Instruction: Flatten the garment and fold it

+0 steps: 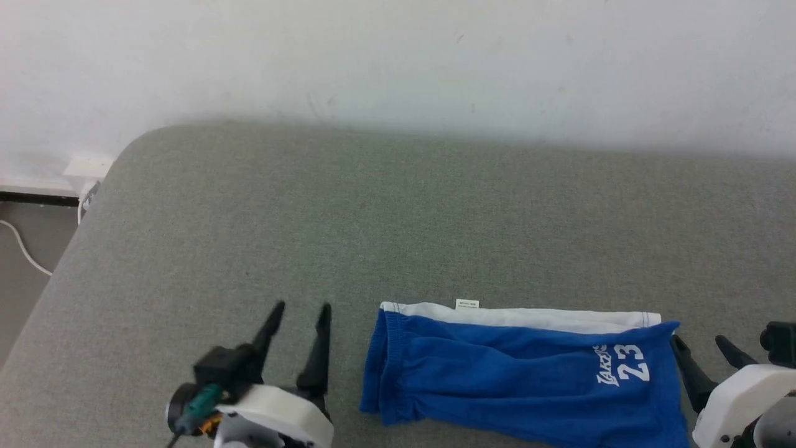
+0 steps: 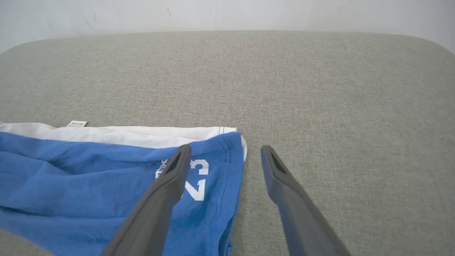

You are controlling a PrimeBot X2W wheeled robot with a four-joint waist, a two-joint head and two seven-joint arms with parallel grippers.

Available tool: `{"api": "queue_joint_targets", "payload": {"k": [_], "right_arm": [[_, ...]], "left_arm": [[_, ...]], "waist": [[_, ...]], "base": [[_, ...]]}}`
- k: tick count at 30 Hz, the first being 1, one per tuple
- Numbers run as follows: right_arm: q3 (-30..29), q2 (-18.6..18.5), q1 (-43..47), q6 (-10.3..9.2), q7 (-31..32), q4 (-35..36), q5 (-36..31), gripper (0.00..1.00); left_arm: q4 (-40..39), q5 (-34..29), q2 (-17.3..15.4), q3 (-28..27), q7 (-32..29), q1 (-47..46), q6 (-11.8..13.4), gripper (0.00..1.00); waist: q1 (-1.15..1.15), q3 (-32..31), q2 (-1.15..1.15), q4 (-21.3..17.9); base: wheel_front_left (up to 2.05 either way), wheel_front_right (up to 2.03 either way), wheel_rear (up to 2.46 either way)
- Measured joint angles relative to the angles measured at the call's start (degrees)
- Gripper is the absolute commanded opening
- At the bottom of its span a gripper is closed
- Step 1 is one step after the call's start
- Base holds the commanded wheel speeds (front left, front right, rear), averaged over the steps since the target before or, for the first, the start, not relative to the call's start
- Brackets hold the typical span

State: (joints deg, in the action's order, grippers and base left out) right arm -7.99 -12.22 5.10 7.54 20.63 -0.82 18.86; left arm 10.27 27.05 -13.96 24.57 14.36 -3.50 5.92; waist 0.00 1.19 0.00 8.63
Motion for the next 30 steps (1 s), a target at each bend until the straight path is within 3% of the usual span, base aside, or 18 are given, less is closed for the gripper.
{"api": "queue_joint_targets", "payload": {"k": [2, 7, 15, 25, 26, 27, 30], "right_arm": [[-0.42, 0.34, 0.03, 0.0, -0.03, -0.38, -0.33, 1.0], [-1.55, 1.81, -0.04, 0.0, 0.42, -3.49, -0.77, 1.0], [-2.82, 4.47, -0.49, -0.01, 2.77, -9.98, -0.04, 1.0], [0.0, 3.37, -2.87, -0.35, 1.98, -13.79, 2.44, 1.0], [0.49, 3.03, -3.03, -0.45, 1.8, -14.06, 2.92, 0.34], [0.99, 2.7, -3.21, -0.45, 1.33, -14.37, 3.25, 0.0], [2.76, 1.62, -3.81, -0.43, -0.36, -15.37, 3.33, 0.0]], "left_arm": [[-3.22, -0.52, 1.55, -3.83, 0.32, 0.51, 0.13, 1.0], [-10.22, -10.33, 2.82, -11.02, 0.35, 3.37, -0.41, 1.0], [-14.57, -25.03, 1.81, -12.26, 0.36, 5.87, -1.33, 1.0], [-13.32, -24.96, 2.68, -13.04, 0.35, 5.88, -1.55, 1.0], [-13.15, -24.88, 2.8, -13.24, 0.36, 5.87, -1.86, 1.0], [-12.94, -24.83, 2.87, -13.36, 0.36, 5.87, -2.18, 1.0], [-12.38, -24.83, 3.03, -13.76, 0.35, 5.86, -2.83, 1.0]], "waist": [[0.0, 0.3, 0.0, 0.33], [0.0, 1.47, 0.0, 0.86], [0.0, 3.42, 0.0, 1.85], [-0.01, 5.5, 0.0, 3.23], [-0.01, 5.61, 0.0, 3.33], [-0.01, 5.66, 0.0, 3.39], [0.0, 5.48, 0.0, 3.36]], "base": [[0.0, 0.0, 0.0], [0.0, 0.0, 0.0], [0.0, 0.0, 0.0], [0.0, 0.0, 0.0], [0.0, 0.0, 0.0], [0.0, 0.0, 0.0], [0.0, 0.0, 0.0]]}}
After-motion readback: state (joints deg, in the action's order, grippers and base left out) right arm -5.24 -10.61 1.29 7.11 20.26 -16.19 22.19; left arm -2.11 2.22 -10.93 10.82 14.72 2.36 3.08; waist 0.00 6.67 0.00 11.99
